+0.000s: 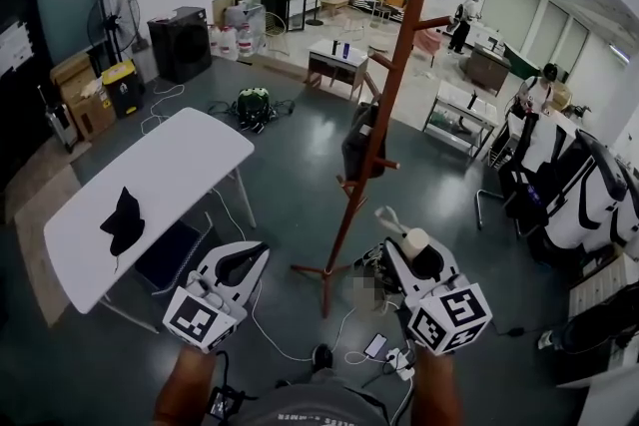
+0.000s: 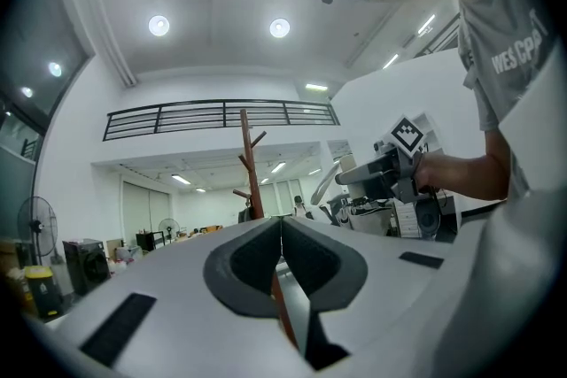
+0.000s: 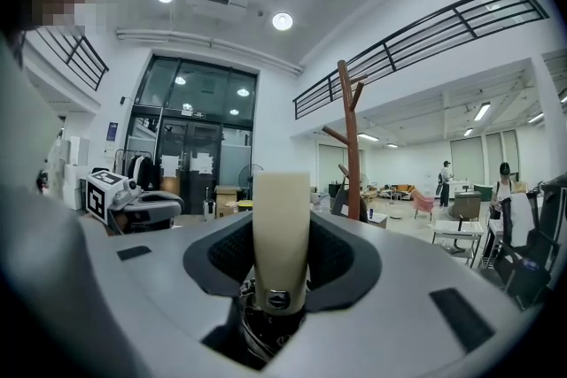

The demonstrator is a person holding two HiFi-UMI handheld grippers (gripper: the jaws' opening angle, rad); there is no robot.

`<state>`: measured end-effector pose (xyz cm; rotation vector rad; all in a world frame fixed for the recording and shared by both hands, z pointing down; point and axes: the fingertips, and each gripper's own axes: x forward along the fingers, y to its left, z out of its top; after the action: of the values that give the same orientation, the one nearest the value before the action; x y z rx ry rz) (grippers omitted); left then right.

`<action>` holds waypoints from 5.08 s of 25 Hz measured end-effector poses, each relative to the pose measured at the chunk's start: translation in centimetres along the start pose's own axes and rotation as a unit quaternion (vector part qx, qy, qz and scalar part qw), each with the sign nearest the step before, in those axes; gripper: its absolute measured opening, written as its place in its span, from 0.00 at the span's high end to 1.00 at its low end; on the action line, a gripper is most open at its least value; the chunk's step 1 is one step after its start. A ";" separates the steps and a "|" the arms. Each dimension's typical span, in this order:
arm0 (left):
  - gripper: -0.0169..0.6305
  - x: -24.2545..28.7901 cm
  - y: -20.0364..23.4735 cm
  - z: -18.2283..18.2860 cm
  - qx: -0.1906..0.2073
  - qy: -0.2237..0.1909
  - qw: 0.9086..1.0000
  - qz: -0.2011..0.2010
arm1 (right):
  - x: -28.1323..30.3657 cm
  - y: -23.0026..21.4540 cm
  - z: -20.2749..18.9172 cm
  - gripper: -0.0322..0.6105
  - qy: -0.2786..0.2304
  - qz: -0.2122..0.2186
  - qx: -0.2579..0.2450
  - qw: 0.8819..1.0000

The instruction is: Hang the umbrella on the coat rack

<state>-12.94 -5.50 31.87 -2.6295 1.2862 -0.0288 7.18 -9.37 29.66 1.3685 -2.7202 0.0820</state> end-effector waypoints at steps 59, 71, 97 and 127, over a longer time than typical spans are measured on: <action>0.95 8.0 6.3 -9.8 -0.057 0.086 0.986 0.133 | 19.7 -7.2 -14.8 0.70 0.145 0.137 0.022 0.980; 0.95 8.0 6.8 -11.8 -0.070 0.096 0.985 0.126 | 21.3 -8.2 -19.1 0.70 0.182 0.118 0.032 0.976; 0.95 9.1 6.6 -13.6 -0.086 0.107 0.985 0.107 | 21.4 -10.3 -26.5 0.71 0.248 0.061 -0.018 0.967; 0.95 8.8 8.0 -15.3 -0.107 0.099 0.982 0.117 | 23.6 -11.4 -27.9 0.70 0.276 -0.007 -0.083 0.958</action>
<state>-15.39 -19.92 44.52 -2.6846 1.7506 -0.1236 4.09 -32.45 60.03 1.1111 -2.1988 0.1972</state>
